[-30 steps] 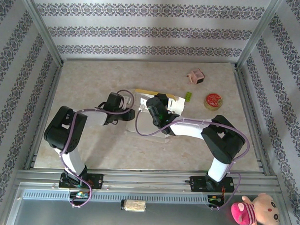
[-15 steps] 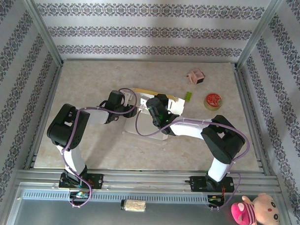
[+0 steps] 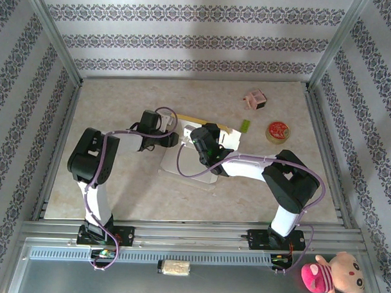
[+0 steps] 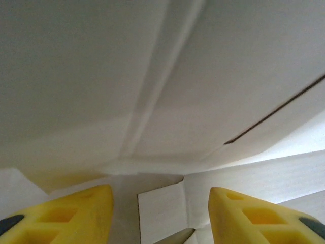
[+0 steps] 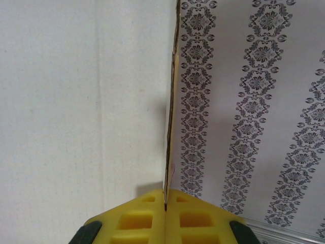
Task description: Fold the paper box
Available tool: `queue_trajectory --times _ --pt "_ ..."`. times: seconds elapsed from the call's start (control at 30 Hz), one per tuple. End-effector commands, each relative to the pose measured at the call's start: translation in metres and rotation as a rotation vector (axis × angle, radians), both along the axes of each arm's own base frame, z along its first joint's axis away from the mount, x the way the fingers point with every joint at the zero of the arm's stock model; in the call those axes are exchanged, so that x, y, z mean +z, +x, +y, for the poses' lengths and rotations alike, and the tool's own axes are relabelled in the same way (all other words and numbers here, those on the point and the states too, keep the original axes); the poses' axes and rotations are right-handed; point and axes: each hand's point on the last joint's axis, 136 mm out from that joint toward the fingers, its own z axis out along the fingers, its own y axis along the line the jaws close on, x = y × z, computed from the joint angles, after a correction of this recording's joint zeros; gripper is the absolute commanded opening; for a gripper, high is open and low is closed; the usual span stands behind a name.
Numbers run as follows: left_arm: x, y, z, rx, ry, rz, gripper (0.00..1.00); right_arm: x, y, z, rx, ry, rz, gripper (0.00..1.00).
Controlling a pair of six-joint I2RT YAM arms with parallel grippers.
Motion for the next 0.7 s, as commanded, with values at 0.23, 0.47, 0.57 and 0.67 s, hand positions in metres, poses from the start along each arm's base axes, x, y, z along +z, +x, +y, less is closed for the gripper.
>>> queue_trajectory --times 0.23,0.47,0.57,0.67 --pt "-0.008 -0.013 -0.01 -0.022 -0.086 0.111 0.29 0.002 0.0 0.001 -0.004 0.014 0.006 0.0" --pt "0.033 -0.012 -0.021 -0.054 -0.18 0.028 0.14 -0.001 0.003 0.001 -0.015 0.009 0.007 0.0" --pt "0.044 -0.013 -0.028 -0.069 -0.236 0.016 0.13 -0.001 0.004 0.002 -0.017 0.007 0.007 0.0" --pt "0.037 -0.016 -0.033 -0.076 -0.251 0.04 0.14 -0.002 0.005 0.001 -0.02 0.008 0.007 0.0"
